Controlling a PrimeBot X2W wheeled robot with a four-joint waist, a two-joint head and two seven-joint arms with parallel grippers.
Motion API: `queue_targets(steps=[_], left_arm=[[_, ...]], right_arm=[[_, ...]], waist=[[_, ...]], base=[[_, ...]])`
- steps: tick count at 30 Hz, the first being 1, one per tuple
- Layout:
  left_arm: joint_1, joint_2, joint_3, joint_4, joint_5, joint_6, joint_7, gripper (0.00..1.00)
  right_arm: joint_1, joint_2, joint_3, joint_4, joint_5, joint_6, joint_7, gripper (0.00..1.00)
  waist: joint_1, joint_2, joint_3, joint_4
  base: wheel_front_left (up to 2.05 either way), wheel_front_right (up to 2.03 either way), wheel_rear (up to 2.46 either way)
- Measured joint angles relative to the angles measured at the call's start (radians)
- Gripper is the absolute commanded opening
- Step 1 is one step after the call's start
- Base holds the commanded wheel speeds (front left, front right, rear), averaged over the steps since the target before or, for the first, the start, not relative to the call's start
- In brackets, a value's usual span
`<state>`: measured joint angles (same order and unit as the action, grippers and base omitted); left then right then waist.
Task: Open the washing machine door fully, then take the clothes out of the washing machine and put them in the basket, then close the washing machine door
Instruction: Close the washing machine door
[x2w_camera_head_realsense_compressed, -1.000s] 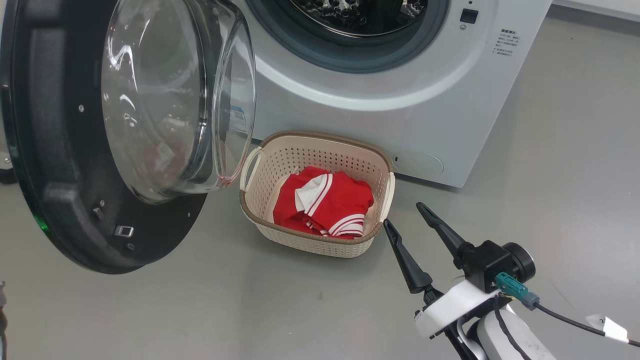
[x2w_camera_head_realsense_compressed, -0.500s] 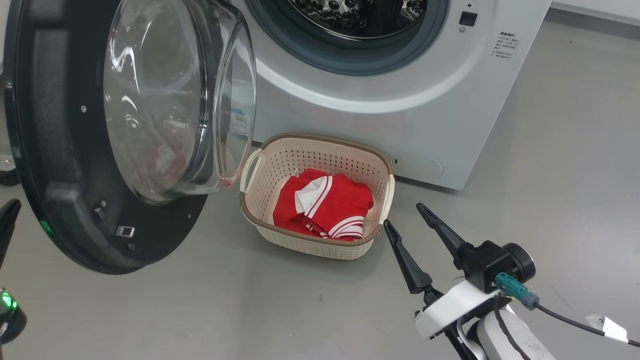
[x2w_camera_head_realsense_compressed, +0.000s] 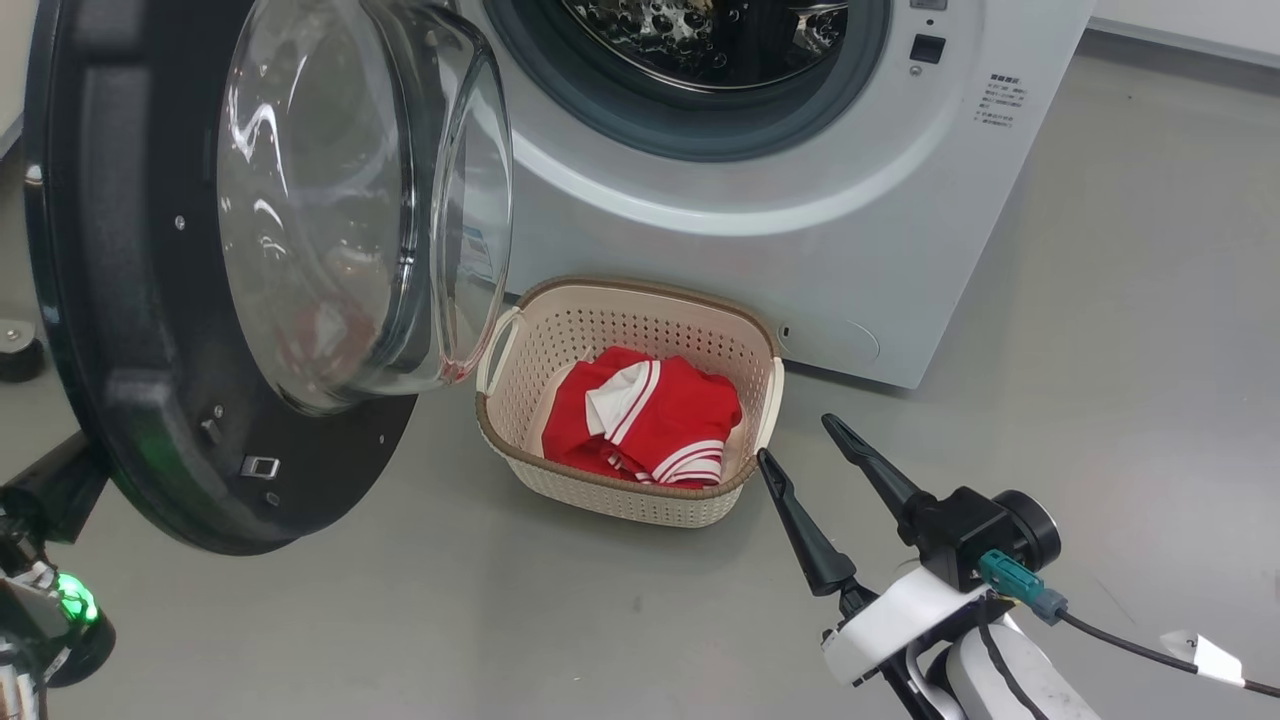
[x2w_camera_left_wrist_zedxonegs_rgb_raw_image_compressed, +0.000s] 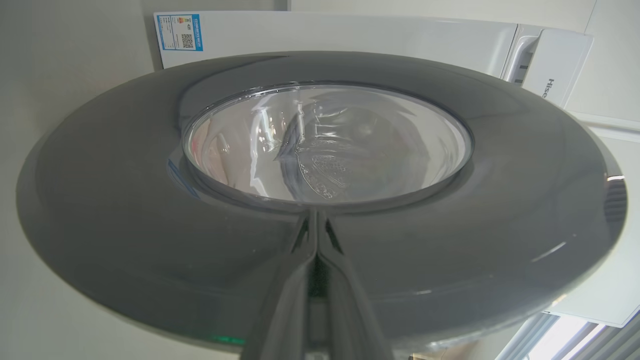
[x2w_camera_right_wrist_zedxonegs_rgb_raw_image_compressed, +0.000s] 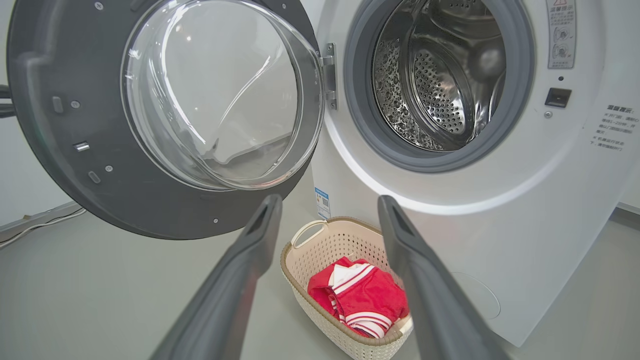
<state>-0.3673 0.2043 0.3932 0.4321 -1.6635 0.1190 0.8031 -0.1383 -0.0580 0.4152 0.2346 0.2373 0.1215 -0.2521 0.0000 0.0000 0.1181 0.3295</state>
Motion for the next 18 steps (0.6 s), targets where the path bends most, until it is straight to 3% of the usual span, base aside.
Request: queue_targets(steps=[18], left_arm=[[0.081,-0.033,-0.036,-0.098,-0.044,0.001,0.100,0.00]], right_arm=[[0.000,0.000,0.031,0.004,0.009,0.000,0.000,1.00]], waist=[[0.0000,0.0000,-0.018,-0.052]], base=[[0.00,0.00,0.00]])
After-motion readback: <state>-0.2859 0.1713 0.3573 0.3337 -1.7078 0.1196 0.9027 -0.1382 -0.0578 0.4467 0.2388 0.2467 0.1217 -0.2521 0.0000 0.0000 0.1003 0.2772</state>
